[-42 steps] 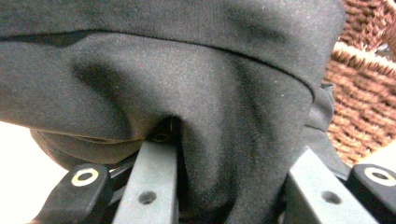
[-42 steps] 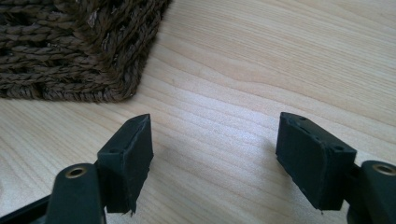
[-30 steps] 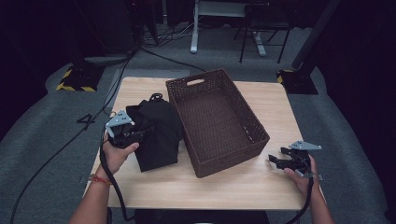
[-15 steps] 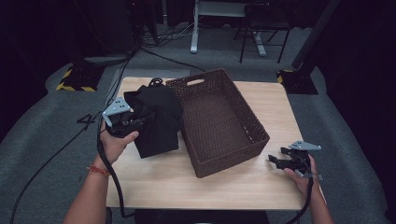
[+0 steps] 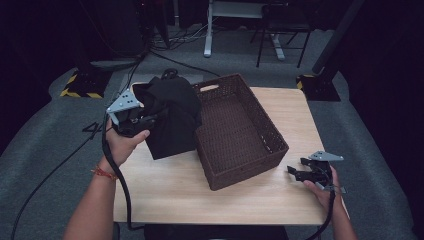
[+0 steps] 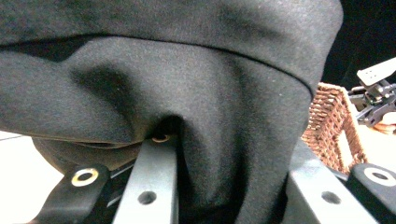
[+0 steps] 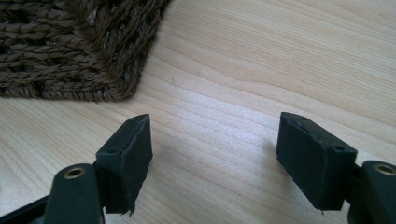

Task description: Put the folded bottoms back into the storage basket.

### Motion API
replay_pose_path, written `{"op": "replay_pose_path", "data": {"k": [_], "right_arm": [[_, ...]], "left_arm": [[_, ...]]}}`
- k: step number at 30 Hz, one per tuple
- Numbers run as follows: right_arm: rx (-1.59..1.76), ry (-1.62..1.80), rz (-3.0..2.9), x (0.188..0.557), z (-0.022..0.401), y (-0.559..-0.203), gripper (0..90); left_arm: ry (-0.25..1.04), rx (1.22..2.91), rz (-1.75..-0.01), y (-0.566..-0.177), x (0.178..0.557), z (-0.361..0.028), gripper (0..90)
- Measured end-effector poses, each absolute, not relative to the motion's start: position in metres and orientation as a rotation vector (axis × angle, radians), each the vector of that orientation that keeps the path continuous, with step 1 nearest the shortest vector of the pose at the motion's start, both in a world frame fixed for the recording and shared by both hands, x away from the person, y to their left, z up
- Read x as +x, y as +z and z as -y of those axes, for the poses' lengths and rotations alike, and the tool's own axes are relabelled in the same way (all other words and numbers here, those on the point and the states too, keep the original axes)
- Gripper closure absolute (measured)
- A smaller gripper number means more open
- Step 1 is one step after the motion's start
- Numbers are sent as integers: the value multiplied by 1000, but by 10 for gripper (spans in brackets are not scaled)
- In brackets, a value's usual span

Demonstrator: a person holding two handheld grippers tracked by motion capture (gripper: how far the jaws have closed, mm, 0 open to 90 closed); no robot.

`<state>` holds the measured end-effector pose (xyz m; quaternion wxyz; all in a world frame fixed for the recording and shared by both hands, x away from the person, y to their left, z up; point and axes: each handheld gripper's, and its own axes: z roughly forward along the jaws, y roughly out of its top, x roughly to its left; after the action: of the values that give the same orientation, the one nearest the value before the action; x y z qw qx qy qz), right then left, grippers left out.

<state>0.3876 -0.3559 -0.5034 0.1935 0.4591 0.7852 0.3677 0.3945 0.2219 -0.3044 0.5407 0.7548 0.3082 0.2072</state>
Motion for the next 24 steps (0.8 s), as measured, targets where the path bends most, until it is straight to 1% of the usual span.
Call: {"op": "replay_pose_path", "data": {"k": [4,14,24], "right_arm": [[1287,1030,-2204,388,356,-503,275],[1285,1019,-2201,387,355,-503,276],[1284,1018,-2200,387,355,-503,276]], "left_arm": [[505,1783,-710,-290,395,-219,740],[502,1768,-669,-271,398,-207,739],[468,1777,-590,-257,407,-174,739]]}}
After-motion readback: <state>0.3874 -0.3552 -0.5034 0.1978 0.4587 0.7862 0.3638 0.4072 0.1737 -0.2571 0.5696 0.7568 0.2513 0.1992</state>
